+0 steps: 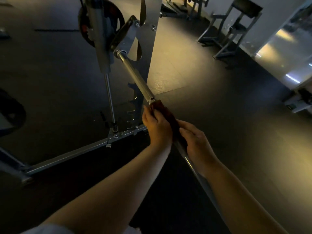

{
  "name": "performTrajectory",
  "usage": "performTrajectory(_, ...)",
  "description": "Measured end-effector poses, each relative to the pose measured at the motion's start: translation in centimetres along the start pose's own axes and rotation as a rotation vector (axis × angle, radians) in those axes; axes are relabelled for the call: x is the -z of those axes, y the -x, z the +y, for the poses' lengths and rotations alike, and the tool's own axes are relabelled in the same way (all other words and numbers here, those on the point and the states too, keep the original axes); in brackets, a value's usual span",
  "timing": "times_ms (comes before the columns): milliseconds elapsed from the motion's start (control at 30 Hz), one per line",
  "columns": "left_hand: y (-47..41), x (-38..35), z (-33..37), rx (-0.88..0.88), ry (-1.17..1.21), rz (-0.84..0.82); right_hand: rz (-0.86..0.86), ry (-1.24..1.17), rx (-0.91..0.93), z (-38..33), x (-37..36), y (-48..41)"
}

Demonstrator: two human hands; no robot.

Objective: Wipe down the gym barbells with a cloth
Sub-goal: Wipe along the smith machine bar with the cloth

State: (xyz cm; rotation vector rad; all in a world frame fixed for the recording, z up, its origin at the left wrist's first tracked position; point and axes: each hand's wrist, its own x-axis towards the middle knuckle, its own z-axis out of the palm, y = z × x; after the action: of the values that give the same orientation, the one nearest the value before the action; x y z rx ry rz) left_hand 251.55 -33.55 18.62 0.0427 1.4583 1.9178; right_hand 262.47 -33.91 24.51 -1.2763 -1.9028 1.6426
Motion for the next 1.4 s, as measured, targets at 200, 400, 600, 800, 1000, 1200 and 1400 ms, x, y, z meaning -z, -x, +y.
performTrajectory(200, 5.6, 0.1, -1.9, -0.075, 0.12, -0.012, -0.015, 0.126, 0.189, 1.0, 0.0, 0.4)
performTrajectory(400, 9.3, -0.1, -3.4, -0.033, 0.117, -0.077, 0.146, 0.224, 0.259, 2.7, 1.2, 0.4)
performTrajectory(600, 3.2, 0.2, 0.7, -0.014, 0.106, -0.055, -0.13, 0.364, 0.333, 2.6, 0.1, -1.4)
performTrajectory(800, 5.9, 1.2, -3.0, 0.007, 0.141, -0.191, -0.151, 0.405, 0.301, 2.9, 0.3, -2.3)
performTrajectory(1000, 2.8, 0.8, -0.9, -0.042, 0.077, -0.131, -0.183, 0.407, 0.302, 3.3, 0.8, -2.2)
performTrajectory(1200, -1.4, 0.2, 1.6, -0.028, 0.096, -0.068, -0.213, 0.538, 0.302, 2.9, 0.4, -3.2)
performTrajectory(1400, 2.2, 1.0, -1.1, 0.025, 0.184, -0.193, -0.183, 0.426, 0.244, 1.2, -1.2, -4.0)
